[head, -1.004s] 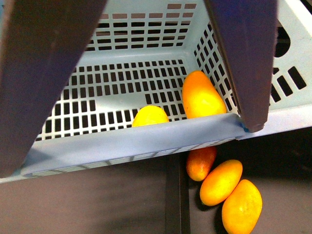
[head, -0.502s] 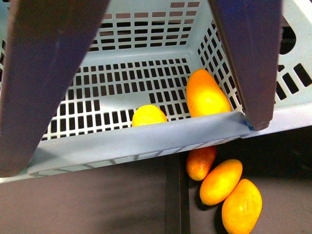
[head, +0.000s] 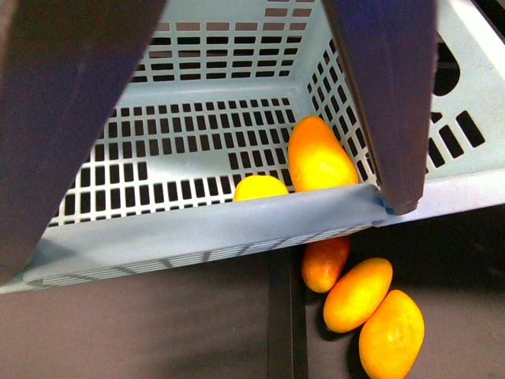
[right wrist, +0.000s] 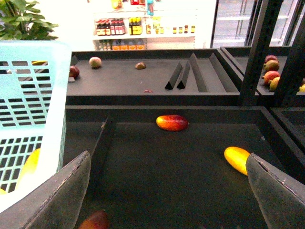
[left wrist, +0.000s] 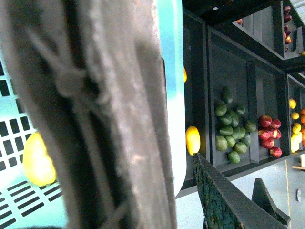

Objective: Pick lemon and mango into basket

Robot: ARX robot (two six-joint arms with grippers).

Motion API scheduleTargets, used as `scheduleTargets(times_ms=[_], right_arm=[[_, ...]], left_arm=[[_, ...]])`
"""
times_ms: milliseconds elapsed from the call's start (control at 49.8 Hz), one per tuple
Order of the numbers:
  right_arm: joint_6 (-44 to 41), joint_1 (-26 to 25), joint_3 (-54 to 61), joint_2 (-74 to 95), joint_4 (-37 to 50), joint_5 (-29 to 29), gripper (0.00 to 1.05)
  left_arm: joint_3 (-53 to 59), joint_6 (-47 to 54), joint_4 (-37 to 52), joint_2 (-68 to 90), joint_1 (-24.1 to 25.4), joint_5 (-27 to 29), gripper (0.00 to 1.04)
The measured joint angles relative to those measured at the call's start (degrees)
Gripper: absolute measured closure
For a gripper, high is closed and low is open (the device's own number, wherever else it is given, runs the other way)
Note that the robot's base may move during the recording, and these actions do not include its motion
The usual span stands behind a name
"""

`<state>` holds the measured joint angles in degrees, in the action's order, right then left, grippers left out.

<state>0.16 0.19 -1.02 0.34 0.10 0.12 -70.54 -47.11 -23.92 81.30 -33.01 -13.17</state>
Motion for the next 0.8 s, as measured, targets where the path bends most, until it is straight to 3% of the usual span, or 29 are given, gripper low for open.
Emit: scheduleTargets(times_ms=[20, 100, 140, 181, 261, 482, 803], right_arm=[[0.0, 0.0, 0.0, 0.0, 0.0, 0.0, 0.09], [0.0, 0.0, 0.0, 0.0, 0.0, -0.1, 0.09], [0.0, 0.0, 0.0, 0.0, 0.0, -0.2, 0.09], [0.0, 0.0, 0.0, 0.0, 0.0, 0.0, 0.09], [0.0, 0.0, 0.0, 0.0, 0.0, 0.0, 0.09], [0.0, 0.0, 0.0, 0.0, 0.0, -0.1, 0.09], [0.0, 0.0, 0.0, 0.0, 0.0, -0.1, 0.09]], left_arm=[[0.6, -0.9, 1.7, -0.1, -0.5, 2.6, 0.77], [7.4, -9.0, 18.0, -0.7, -2.6, 22.8, 0.77], [9.4, -11.4, 23.2, -0.5, -2.1, 30.1, 0.77], [10.1, -13.0, 26.4, -0.5, 0.0, 33.9, 0.77], [10.8, -15.2, 30.5, 0.0, 4.6, 34.8, 0.77], [11.6, -25.7, 36.4, 10.9, 13.9, 28.6, 0.77], [-0.3, -37.2, 38.3, 29.4, 21.5, 28.9, 0.77]])
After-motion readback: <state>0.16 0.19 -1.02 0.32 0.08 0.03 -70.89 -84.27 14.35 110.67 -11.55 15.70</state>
